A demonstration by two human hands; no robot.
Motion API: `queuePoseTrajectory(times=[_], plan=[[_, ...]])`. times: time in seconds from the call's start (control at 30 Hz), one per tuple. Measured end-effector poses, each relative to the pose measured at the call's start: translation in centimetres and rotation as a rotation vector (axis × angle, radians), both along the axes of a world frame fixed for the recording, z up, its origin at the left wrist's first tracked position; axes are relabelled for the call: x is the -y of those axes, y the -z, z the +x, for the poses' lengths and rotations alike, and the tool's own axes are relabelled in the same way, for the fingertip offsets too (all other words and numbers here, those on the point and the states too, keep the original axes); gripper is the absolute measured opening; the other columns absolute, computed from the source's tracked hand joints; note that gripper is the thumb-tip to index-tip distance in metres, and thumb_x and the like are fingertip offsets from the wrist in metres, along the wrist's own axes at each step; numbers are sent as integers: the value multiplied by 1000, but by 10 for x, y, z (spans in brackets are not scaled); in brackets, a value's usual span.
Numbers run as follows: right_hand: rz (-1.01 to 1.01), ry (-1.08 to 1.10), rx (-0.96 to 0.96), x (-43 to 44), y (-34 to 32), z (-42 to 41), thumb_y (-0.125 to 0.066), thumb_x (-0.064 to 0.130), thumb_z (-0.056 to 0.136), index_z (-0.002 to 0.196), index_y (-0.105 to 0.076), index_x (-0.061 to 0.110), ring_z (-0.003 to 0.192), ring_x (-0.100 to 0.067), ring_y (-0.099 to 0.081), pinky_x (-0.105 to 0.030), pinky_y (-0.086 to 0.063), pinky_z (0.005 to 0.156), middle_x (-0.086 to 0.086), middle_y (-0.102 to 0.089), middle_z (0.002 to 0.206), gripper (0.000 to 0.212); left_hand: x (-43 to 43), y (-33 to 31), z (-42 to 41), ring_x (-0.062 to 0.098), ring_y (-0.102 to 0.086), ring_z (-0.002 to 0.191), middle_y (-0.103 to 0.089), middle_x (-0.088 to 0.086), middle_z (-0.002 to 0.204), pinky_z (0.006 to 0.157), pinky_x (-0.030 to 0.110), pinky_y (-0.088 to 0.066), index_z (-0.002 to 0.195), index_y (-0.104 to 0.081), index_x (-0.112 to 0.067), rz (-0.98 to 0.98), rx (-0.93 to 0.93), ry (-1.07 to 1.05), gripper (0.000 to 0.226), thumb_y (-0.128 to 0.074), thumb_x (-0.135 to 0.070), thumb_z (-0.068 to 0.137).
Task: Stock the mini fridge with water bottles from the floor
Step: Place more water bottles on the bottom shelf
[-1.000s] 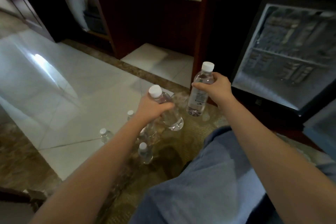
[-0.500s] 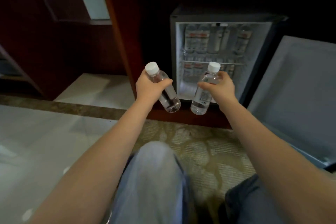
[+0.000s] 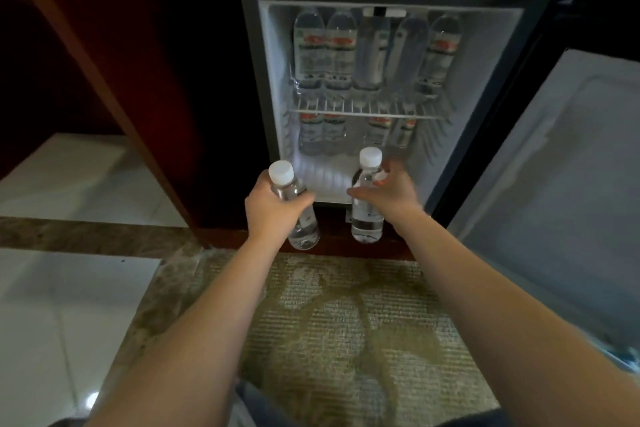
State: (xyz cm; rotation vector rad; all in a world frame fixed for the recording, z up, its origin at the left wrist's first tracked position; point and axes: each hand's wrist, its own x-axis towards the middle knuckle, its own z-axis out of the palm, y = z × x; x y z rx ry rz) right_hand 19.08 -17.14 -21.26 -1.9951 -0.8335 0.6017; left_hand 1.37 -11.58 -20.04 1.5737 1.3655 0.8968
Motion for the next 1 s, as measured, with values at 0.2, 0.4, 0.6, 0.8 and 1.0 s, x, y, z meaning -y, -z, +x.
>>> queuePoseTrajectory(times=[0.2, 0.4, 0.6, 0.8, 1.0], plan=[[13, -106, 22, -75, 35, 13, -86, 23, 62, 121, -45, 14, 108, -23, -57, -44, -49, 92, -3, -59, 118, 72, -34, 25, -3, 9, -55, 88, -58, -9, 93, 73, 24, -41, 105, -55, -20, 26, -115, 32, 46, -81, -26, 68], [104, -62, -32, -147, 55, 22, -82, 11, 68, 127, -44, 13, 108, -21, -54, -40, -48, 92, -3, -55, 118, 70, -60, 37, -11, -2, -52, 77, -55, -18, 83, 63, 18, -40, 100, -55, -21, 35, -123, 1, 44, -83, -25, 66], [108, -60, -48, -202, 75, 31, -84, 12, 66, 128, -47, 17, 110, -25, -59, -43, -51, 93, -5, -59, 122, 73, -78, 49, -21, 11, -58, 83, -60, -9, 86, 66, 23, -43, 103, -56, -16, 99, -152, -25, 47, -83, -25, 66], [102, -70, 8, -240, 76, 33, -84, 15, 69, 125, -50, 9, 108, -22, -61, -34, -51, 92, -8, -62, 120, 66, -87, 57, -21, -1, -56, 73, -60, -11, 79, 57, 12, -36, 95, -57, -13, 116, -175, -30, 39, -82, -23, 67], [81, -60, 106, -260, 91, 32, -86, 30, 63, 129, -46, 11, 112, -24, -58, -41, -52, 93, -10, -54, 128, 79, -90, 62, -15, -2, -56, 72, -61, -10, 79, 56, 10, -35, 92, -57, -14, 103, -164, -21, 37, -82, -25, 66]])
